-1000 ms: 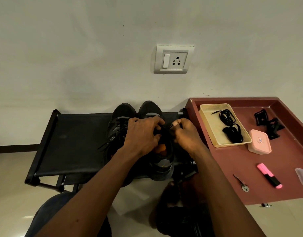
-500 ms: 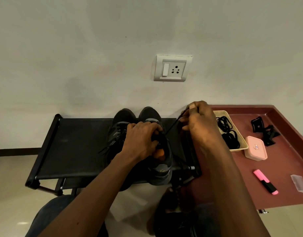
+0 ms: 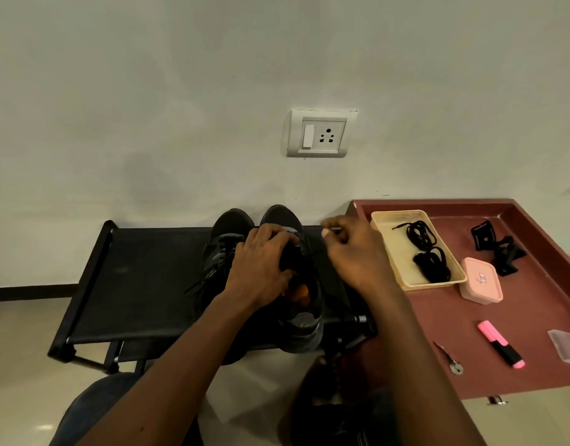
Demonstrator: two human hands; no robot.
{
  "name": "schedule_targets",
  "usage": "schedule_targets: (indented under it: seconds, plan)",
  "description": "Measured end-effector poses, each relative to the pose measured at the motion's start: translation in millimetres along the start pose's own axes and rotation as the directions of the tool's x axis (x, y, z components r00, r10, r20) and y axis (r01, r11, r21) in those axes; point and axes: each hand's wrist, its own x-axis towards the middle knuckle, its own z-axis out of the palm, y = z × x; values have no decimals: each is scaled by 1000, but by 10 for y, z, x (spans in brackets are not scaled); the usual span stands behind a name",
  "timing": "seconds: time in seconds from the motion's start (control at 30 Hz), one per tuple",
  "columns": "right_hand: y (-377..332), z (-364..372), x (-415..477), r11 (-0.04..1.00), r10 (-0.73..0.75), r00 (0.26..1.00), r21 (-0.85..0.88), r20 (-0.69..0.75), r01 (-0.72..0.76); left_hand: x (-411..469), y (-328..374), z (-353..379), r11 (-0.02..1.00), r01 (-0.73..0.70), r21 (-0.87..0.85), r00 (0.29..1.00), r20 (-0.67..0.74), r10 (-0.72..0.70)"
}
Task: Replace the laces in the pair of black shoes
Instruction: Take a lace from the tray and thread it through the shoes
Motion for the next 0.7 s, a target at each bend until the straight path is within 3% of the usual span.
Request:
schedule_targets:
  seconds: [0.13, 0.3, 0.43, 0.6, 0.7]
  plan:
    - [277, 239, -4, 975, 51, 980, -222, 195, -6, 31, -26, 13, 999, -13, -30, 995, 95, 16]
    - [343, 285, 17, 942, 30, 987, -336, 155, 24, 56, -69, 54, 999, -11, -46, 985, 169, 18]
    - [314, 244, 22, 969, 4, 1000, -247, 28, 3, 83, -92, 66, 999, 6, -35, 980, 198, 2]
    - [163, 46, 43, 997, 61, 981, 57, -182, -52, 72, -90, 61, 999, 23, -47, 977, 215, -12]
    - [-4, -151, 41, 966, 66, 964, 259, -259, 3, 49, -79, 43, 997, 23, -68, 979, 204, -9]
